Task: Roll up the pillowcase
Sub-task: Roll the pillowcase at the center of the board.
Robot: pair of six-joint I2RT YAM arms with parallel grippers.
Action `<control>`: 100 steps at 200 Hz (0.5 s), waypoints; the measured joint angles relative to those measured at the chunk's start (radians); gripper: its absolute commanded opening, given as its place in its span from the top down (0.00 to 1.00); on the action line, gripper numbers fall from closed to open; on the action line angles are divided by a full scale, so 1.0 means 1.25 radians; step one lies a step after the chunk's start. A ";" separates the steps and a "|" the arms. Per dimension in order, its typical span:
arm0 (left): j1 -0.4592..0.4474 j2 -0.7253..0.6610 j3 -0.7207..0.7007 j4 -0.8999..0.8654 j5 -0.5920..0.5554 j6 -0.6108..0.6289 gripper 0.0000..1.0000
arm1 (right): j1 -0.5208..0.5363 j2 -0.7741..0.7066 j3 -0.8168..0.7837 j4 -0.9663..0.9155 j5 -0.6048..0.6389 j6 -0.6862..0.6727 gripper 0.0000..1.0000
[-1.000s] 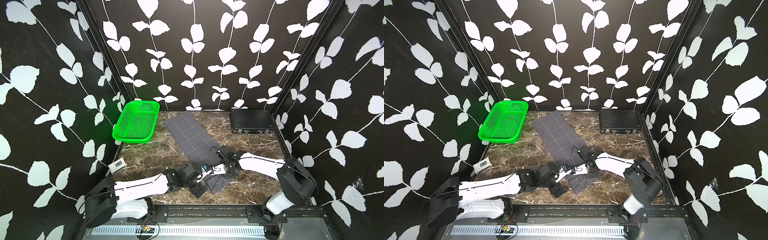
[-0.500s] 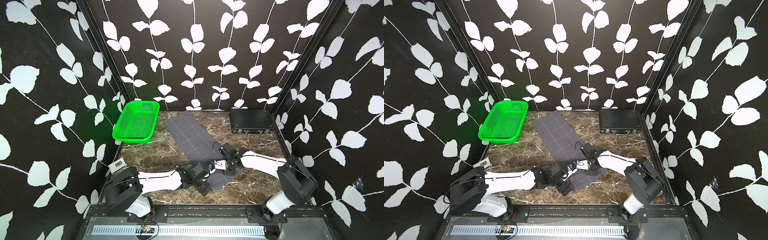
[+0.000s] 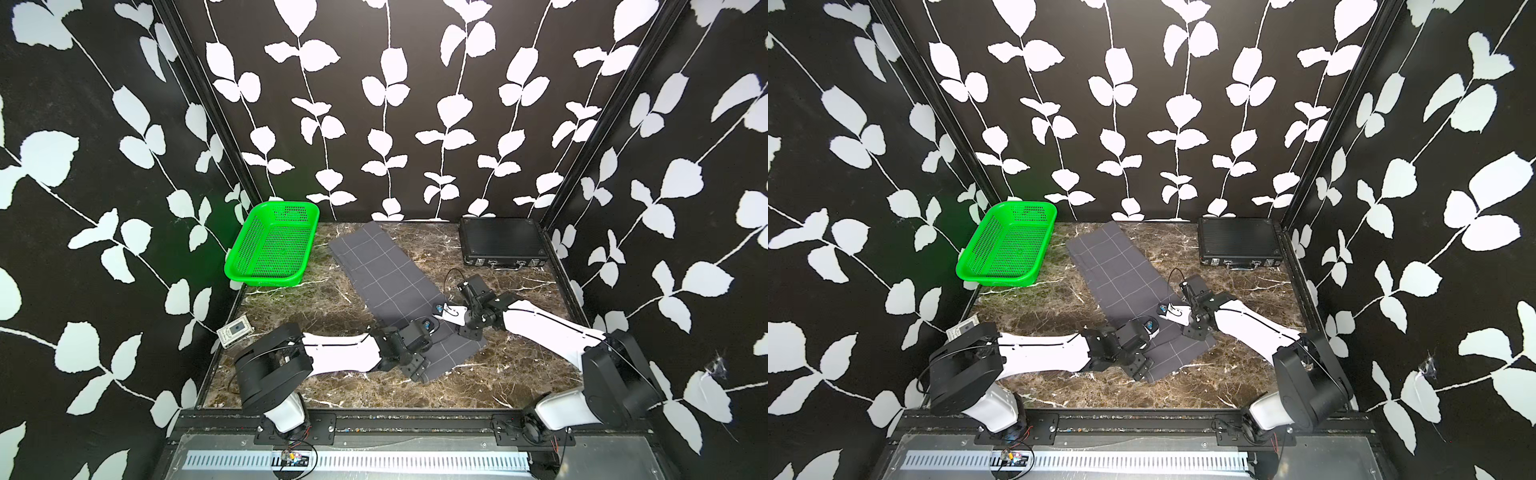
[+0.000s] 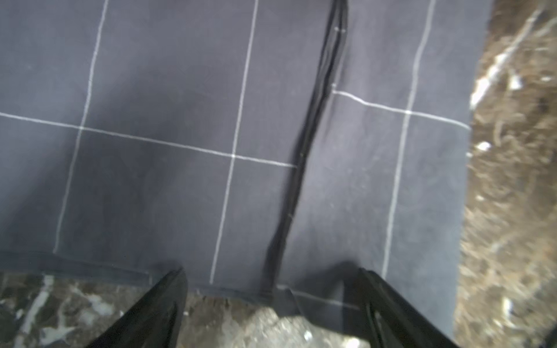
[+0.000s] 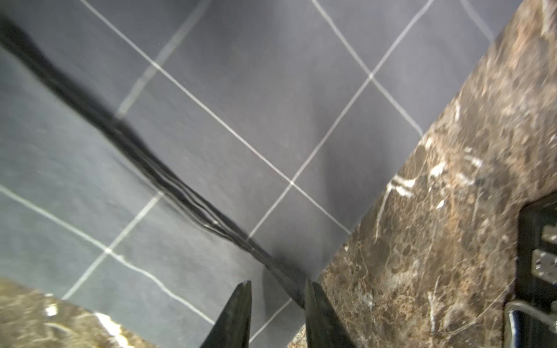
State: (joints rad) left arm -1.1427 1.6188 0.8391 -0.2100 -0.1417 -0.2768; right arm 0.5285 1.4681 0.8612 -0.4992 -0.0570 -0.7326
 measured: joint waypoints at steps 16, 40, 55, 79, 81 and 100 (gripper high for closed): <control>0.000 0.013 0.014 -0.008 -0.010 0.008 0.12 | -0.006 0.034 0.000 0.016 0.009 -0.001 0.68; -0.001 0.015 0.024 -0.021 -0.017 0.033 0.12 | -0.009 0.093 0.000 0.038 0.019 -0.005 0.68; -0.005 0.015 0.026 -0.032 -0.025 0.053 0.10 | -0.011 0.106 0.003 0.050 0.022 -0.009 0.68; -0.031 0.007 0.038 -0.064 -0.050 0.096 0.08 | -0.021 0.108 0.004 0.060 0.016 -0.004 0.68; -0.034 0.005 0.039 -0.067 -0.051 0.102 0.08 | -0.022 0.108 0.004 0.061 0.015 -0.003 0.67; -0.070 -0.023 0.053 -0.088 -0.070 0.147 0.07 | -0.038 0.099 0.004 0.060 0.007 0.016 0.65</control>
State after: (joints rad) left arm -1.2308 1.5898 0.9051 -0.3199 -0.2295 -0.0933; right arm 0.4805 1.5925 0.8665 -0.4240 -0.0486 -0.7124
